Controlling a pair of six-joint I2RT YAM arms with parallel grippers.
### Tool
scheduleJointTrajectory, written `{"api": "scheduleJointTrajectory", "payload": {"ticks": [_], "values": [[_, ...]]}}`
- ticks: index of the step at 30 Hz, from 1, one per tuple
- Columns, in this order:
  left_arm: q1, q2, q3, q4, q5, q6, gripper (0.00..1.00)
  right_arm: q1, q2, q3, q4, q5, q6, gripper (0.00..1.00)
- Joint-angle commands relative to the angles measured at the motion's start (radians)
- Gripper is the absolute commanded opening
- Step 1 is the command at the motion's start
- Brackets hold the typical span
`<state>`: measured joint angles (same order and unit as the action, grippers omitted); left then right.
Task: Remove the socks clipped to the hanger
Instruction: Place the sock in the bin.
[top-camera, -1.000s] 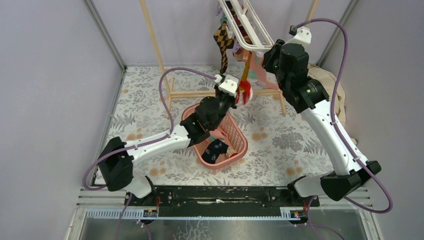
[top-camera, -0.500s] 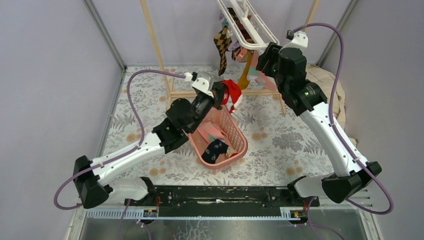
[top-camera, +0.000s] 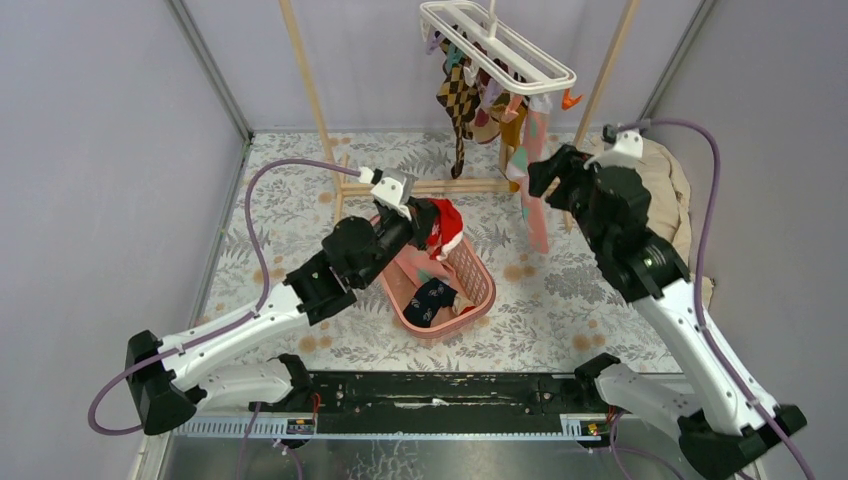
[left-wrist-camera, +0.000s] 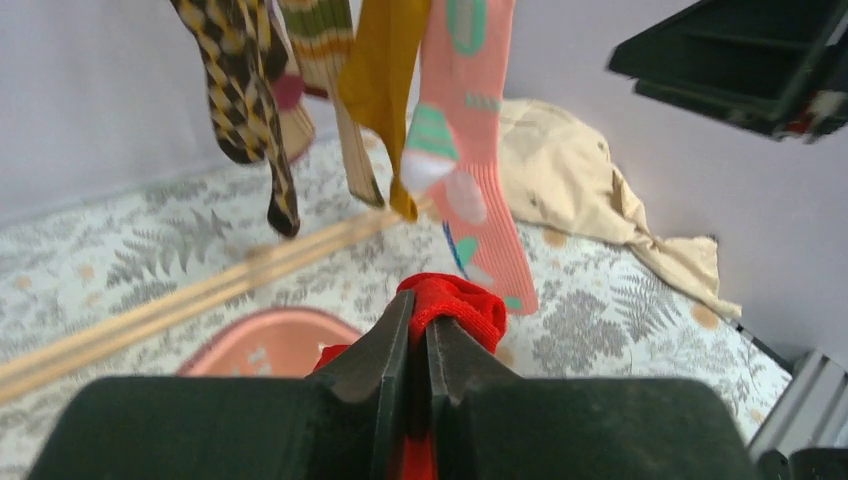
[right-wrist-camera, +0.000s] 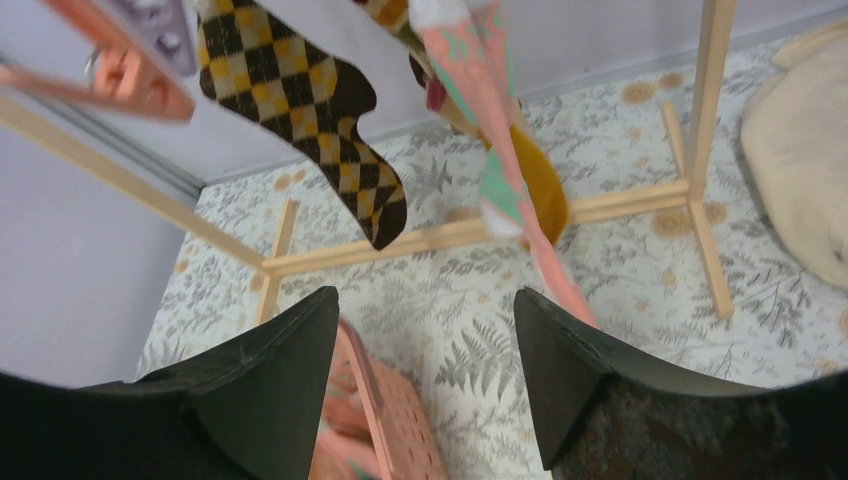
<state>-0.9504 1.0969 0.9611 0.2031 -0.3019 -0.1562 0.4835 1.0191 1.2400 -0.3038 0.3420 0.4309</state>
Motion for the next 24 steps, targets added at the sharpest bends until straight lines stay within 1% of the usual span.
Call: {"api": "scheduleJointTrajectory", "payload": {"ticks": [1, 4, 6, 9, 10, 12, 14, 15, 16, 17, 20, 24], "values": [[-0.023, -0.024, -0.073, -0.039, -0.054, -0.098, 0.13, 0.007, -0.122, -0.126, 0.044, -0.110, 0.051, 0.72], [-0.036, -0.030, -0.126, -0.060, -0.103, -0.139, 0.13, 0.007, -0.187, -0.202, 0.023, -0.167, 0.078, 0.72], [-0.044, -0.033, -0.151, -0.074, -0.128, -0.160, 0.15, 0.007, -0.228, -0.261, 0.023, -0.219, 0.086, 0.73], [-0.047, -0.018, -0.162, -0.098, -0.166, -0.183, 0.29, 0.007, -0.283, -0.342, 0.028, -0.269, 0.105, 0.73], [-0.047, -0.010, -0.164, -0.098, -0.174, -0.186, 0.37, 0.007, -0.298, -0.360, 0.027, -0.288, 0.115, 0.73], [-0.047, 0.012, -0.163, -0.100, -0.186, -0.186, 0.57, 0.008, -0.314, -0.392, 0.026, -0.334, 0.131, 0.73], [-0.047, 0.021, -0.159, -0.104, -0.195, -0.192, 0.69, 0.008, -0.336, -0.421, 0.014, -0.383, 0.143, 0.75], [-0.047, 0.019, -0.158, -0.104, -0.191, -0.198, 0.77, 0.008, -0.353, -0.436, 0.013, -0.398, 0.152, 0.75], [-0.049, 0.015, -0.157, -0.106, -0.186, -0.204, 0.91, 0.007, -0.368, -0.449, 0.006, -0.408, 0.159, 0.75], [-0.054, 0.006, -0.155, -0.112, -0.183, -0.210, 0.98, 0.007, -0.389, -0.462, -0.004, -0.421, 0.164, 0.75], [-0.087, -0.033, -0.151, -0.135, -0.183, -0.224, 0.99, 0.008, -0.452, -0.481, -0.031, -0.457, 0.159, 0.78], [-0.139, -0.083, -0.141, -0.187, -0.165, -0.237, 0.99, 0.007, -0.522, -0.444, -0.139, -0.424, 0.100, 0.79]]}}
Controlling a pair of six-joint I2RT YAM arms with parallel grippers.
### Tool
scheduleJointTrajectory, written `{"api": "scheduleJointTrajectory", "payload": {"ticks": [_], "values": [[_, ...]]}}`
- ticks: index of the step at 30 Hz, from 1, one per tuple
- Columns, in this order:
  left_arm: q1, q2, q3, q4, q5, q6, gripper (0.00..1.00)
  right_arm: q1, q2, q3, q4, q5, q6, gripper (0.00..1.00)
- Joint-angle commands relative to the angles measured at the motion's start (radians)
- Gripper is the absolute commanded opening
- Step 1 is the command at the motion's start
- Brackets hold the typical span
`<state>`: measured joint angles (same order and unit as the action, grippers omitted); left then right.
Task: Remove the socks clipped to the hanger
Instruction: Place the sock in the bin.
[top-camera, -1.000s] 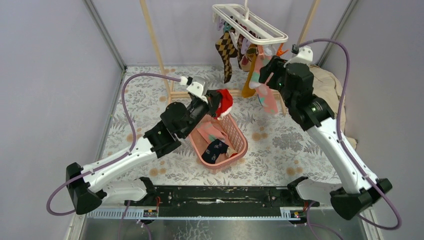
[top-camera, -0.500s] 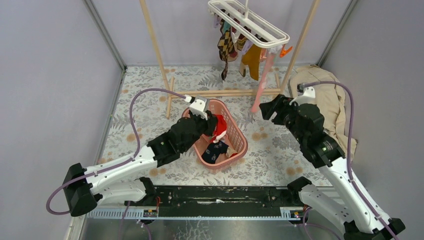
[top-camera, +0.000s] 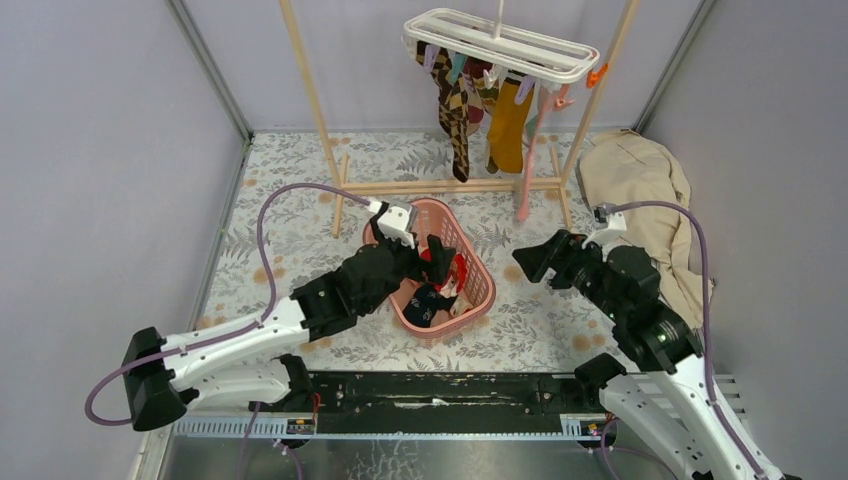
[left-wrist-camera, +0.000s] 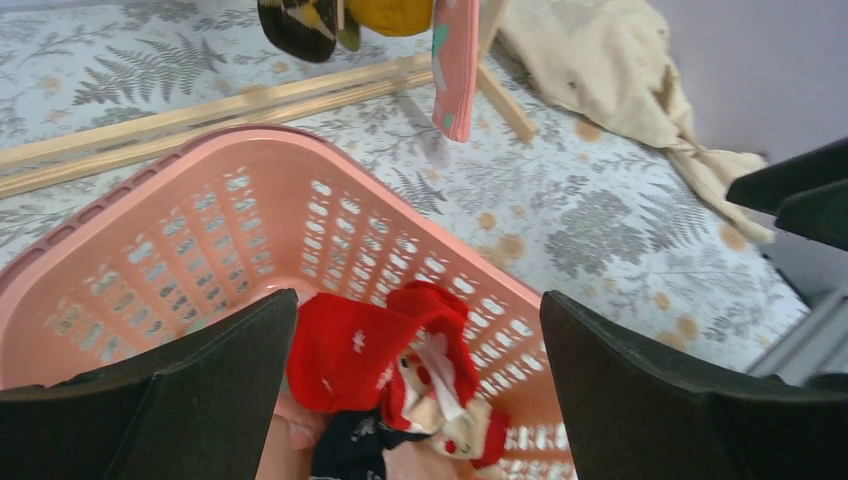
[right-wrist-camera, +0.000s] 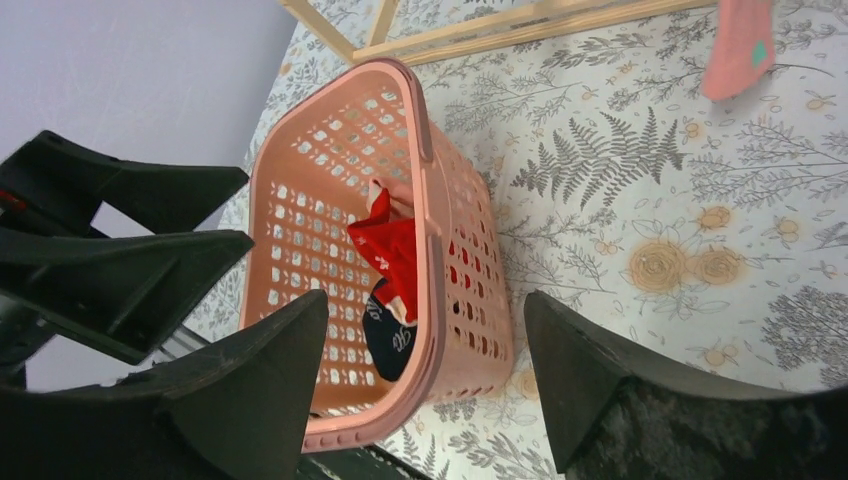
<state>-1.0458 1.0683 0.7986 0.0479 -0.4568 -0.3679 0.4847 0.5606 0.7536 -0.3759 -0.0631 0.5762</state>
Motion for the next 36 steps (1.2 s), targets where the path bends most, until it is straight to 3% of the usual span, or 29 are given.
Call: {"api": "scheduleJointTrajectory", "payload": {"ticks": [1, 13, 26, 36], "values": [[-0.051, -0.065, 0.018, -0.036, 0.008, -0.026, 0.99, 0.006, -0.076, 0.050, -0.088, -0.010, -0.059, 0.79], [-0.069, -0.156, -0.011, -0.159, 0.038, -0.024, 0.99, 0.006, -0.120, -0.068, 0.002, -0.109, -0.222, 0.82], [-0.080, -0.267, -0.055, -0.214, 0.051, -0.102, 0.99, 0.006, -0.133, -0.086, 0.067, -0.178, -0.210, 0.83], [-0.083, -0.249, -0.042, -0.203, 0.018, -0.081, 0.99, 0.006, -0.119, -0.081, 0.130, -0.184, -0.188, 0.84]]}}
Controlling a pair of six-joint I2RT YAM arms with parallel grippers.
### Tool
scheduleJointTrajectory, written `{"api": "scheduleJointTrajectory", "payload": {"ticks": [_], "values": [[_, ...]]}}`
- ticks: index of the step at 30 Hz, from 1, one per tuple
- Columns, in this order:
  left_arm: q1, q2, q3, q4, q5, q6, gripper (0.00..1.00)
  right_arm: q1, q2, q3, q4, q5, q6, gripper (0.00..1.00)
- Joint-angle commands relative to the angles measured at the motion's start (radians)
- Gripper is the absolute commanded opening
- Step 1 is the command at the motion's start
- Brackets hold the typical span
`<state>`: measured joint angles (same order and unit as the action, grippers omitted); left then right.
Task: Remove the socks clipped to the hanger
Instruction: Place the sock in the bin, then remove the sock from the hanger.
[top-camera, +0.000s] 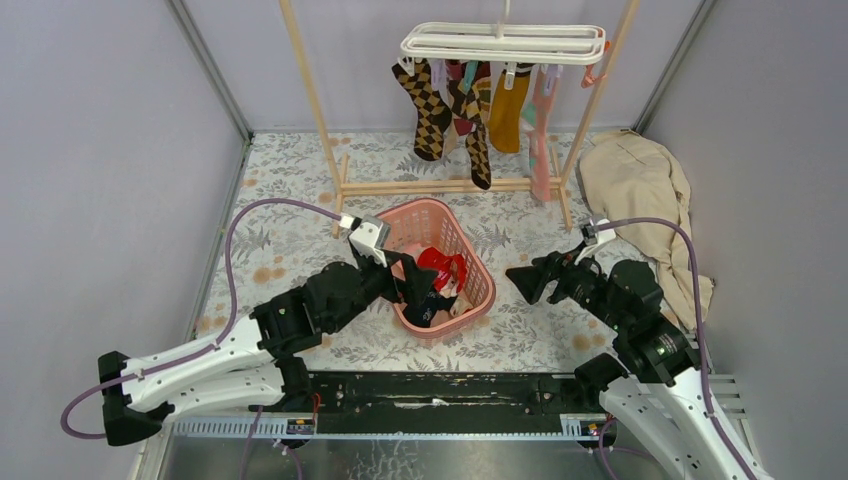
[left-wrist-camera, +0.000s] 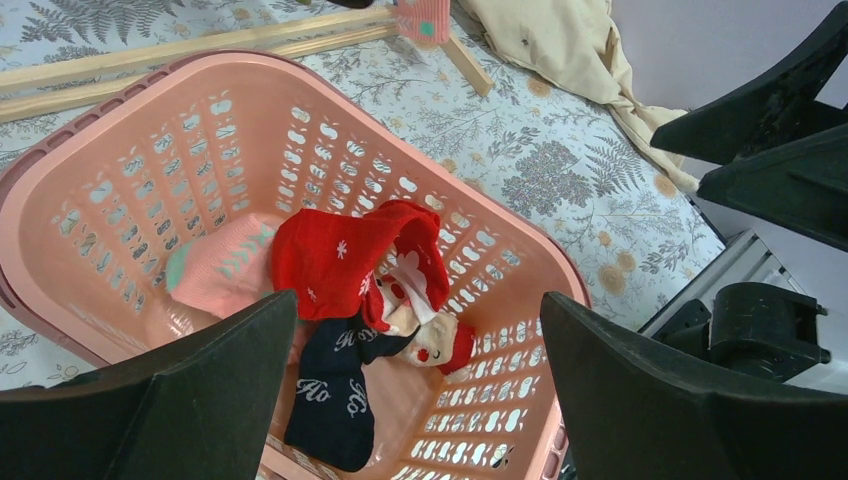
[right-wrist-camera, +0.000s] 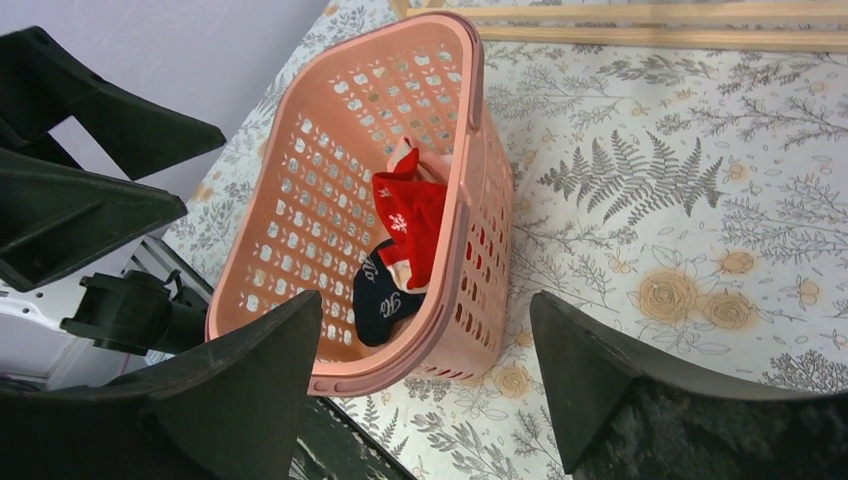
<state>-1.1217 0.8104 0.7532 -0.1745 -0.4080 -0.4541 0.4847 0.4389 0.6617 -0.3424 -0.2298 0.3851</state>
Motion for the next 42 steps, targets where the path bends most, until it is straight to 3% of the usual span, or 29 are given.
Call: {"api": "scheduleJointTrajectory", "payload": {"ticks": [1, 10, 14, 20, 25, 34, 39, 42], "values": [[-0.007, 0.014, 0.013, 0.021, -0.042, 0.015, 0.99, 0.006, 0.004, 0.005, 0.115, -0.011, 0.010, 0.84], [-0.006, 0.042, -0.024, 0.154, -0.124, 0.060, 0.99, 0.007, 0.038, -0.109, 0.306, 0.056, 0.088, 0.85], [-0.007, 0.109, -0.018, 0.202, -0.113, 0.079, 0.99, 0.006, 0.100, -0.072, 0.264, 0.034, 0.080, 0.85], [-0.006, 0.126, -0.076, 0.295, -0.081, 0.063, 0.99, 0.006, 0.057, -0.093, 0.269, 0.045, 0.086, 0.85], [-0.006, 0.150, -0.062, 0.268, -0.063, 0.053, 0.99, 0.006, -0.017, -0.112, 0.244, 0.120, 0.053, 0.86], [-0.006, 0.172, -0.112, 0.303, -0.069, 0.037, 0.99, 0.007, 0.004, -0.165, 0.247, 0.156, 0.028, 0.87], [-0.007, 0.203, -0.129, 0.352, -0.068, 0.020, 0.99, 0.006, 0.022, -0.181, 0.267, 0.216, 0.026, 0.87], [-0.006, 0.235, -0.171, 0.431, -0.070, 0.014, 0.99, 0.006, 0.035, -0.186, 0.248, 0.327, 0.048, 0.87]]}}
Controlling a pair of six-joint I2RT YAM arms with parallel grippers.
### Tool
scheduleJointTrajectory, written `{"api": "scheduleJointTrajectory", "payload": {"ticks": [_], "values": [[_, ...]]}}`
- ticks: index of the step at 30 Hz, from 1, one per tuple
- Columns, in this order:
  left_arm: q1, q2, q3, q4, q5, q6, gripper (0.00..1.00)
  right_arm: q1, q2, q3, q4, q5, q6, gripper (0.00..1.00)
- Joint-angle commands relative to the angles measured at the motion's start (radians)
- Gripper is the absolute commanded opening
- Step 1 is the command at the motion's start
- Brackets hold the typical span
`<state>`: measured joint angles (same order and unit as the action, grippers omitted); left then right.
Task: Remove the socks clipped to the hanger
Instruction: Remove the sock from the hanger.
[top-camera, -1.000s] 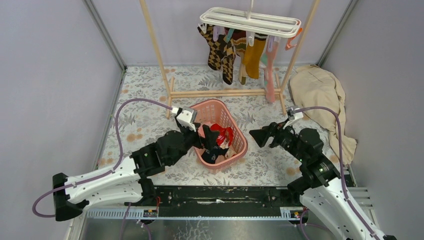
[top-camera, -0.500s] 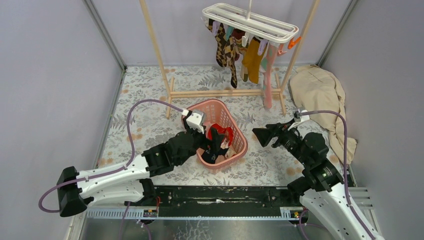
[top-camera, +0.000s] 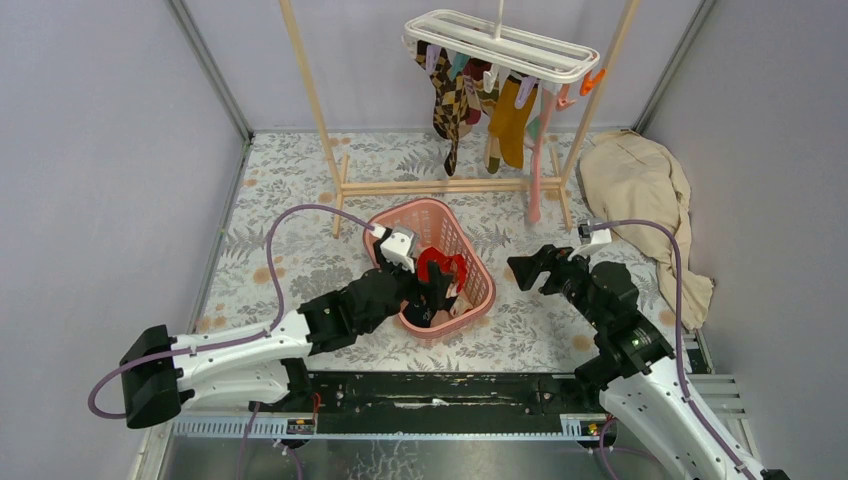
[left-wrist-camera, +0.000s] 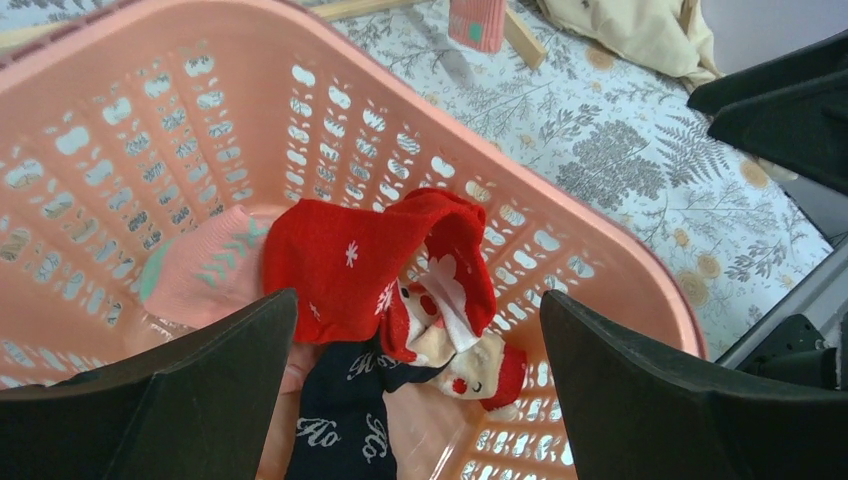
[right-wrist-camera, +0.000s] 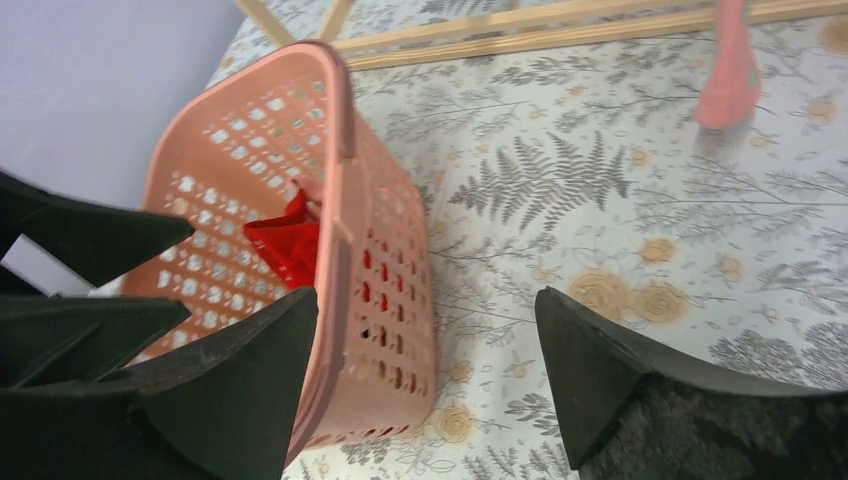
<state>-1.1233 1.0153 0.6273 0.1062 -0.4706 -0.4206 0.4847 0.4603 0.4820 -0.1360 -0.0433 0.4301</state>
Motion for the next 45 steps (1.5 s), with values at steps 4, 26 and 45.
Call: {"api": "scheduleJointTrajectory", "payload": {"ticks": [4, 26, 45], "values": [[-0.005, 0.065, -0.054, 0.164, -0.011, -0.019, 0.99, 0.006, 0.032, 0.006, 0.088, 0.262, 0.057, 0.87], [-0.006, -0.074, -0.127, 0.234, -0.025, -0.025, 0.99, -0.127, 0.353, 0.299, 0.311, 0.239, -0.018, 0.78], [-0.006, -0.128, -0.060, 0.227, -0.039, 0.011, 0.99, -0.350, 0.462, 0.562, 0.250, 0.018, 0.010, 0.76]]}}
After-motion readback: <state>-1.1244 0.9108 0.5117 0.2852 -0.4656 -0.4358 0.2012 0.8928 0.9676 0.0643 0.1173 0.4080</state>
